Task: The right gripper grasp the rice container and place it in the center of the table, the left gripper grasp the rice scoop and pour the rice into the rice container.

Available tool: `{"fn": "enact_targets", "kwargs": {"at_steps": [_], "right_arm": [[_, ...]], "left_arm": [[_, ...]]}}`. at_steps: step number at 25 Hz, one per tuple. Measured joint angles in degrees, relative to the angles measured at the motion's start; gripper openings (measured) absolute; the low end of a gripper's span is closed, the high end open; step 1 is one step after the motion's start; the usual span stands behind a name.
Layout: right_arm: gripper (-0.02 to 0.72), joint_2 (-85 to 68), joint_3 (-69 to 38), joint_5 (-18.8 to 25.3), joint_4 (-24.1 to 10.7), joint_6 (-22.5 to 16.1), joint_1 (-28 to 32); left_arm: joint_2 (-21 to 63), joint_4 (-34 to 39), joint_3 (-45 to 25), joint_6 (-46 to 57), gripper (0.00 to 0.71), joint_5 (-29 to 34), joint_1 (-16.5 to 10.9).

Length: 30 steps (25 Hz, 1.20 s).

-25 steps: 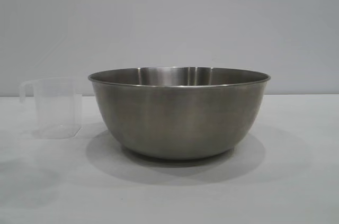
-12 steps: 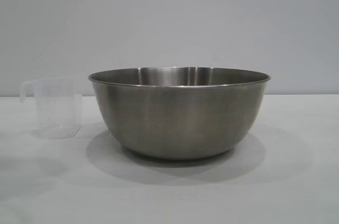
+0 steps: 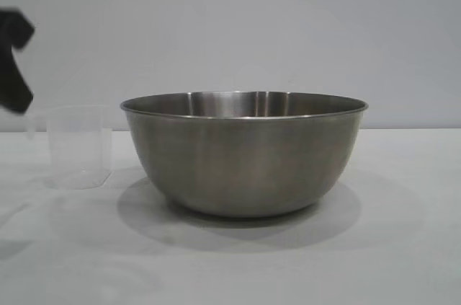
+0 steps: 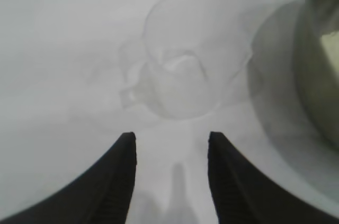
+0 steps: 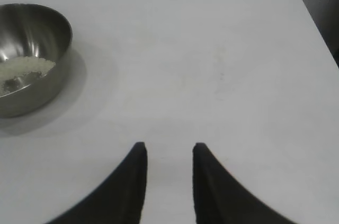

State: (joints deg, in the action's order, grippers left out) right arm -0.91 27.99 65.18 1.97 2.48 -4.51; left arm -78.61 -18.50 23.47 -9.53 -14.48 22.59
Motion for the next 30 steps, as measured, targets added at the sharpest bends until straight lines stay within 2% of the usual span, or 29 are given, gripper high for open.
{"fn": "enact_targets", "kwargs": {"at_steps": [1, 7, 14, 15, 19, 30], "right_arm": [[0.219, 0.0, 0.0, 0.0, 0.0, 0.0, 0.0], [0.219, 0.0, 0.0, 0.0, 0.0, 0.0, 0.0], [0.219, 0.0, 0.0, 0.0, 0.0, 0.0, 0.0], [0.219, 0.0, 0.0, 0.0, 0.0, 0.0, 0.0], [0.219, 0.0, 0.0, 0.0, 0.0, 0.0, 0.0], [0.219, 0.0, 0.0, 0.0, 0.0, 0.0, 0.0]], "left_arm": [[2.58, 0.0, 0.07, -0.11, 0.273, 1.22, 0.0], [16.23, 0.0, 0.07, -0.62, 0.456, 7.83, 0.0], [29.75, 0.0, -0.04, -0.62, 0.446, 18.75, 0.0], [32.12, 0.0, -0.04, -0.62, 0.472, 20.24, 0.0], [41.03, 0.0, -0.04, -0.62, 0.472, 26.34, 0.0], [58.73, 4.33, -0.12, -0.62, 0.472, 49.51, 0.0]]}}
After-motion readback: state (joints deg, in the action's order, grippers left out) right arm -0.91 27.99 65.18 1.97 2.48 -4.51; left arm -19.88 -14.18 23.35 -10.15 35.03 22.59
